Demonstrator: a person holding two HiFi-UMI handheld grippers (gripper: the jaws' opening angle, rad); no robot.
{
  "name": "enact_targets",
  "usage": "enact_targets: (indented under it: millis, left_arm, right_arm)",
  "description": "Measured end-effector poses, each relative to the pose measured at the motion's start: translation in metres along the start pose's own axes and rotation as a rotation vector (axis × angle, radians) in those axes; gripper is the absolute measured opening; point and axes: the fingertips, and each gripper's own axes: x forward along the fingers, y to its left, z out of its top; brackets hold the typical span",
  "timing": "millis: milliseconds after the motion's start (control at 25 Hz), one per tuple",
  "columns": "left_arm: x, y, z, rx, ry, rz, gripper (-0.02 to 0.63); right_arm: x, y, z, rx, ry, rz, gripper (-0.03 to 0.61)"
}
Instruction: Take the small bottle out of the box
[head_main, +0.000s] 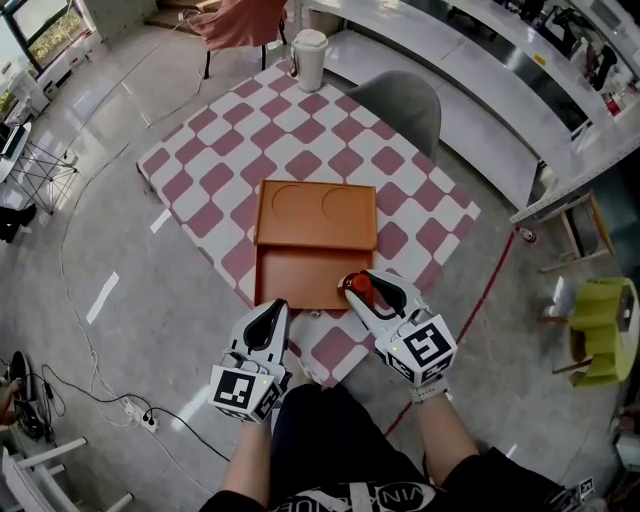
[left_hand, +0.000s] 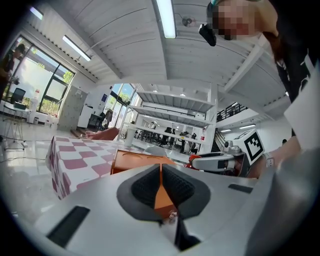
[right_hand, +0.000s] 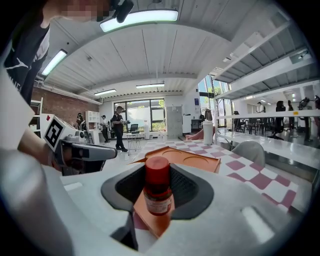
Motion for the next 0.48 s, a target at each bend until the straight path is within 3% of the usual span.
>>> enact_targets:
  millis: [480]
  left_arm:
    - [0.001, 0.001, 0.026, 0.024, -0.039, -0.019, 0.017]
  right_arm:
    - [-0.005, 0.001, 0.032, -0.001, -0.034, -0.007, 0.146]
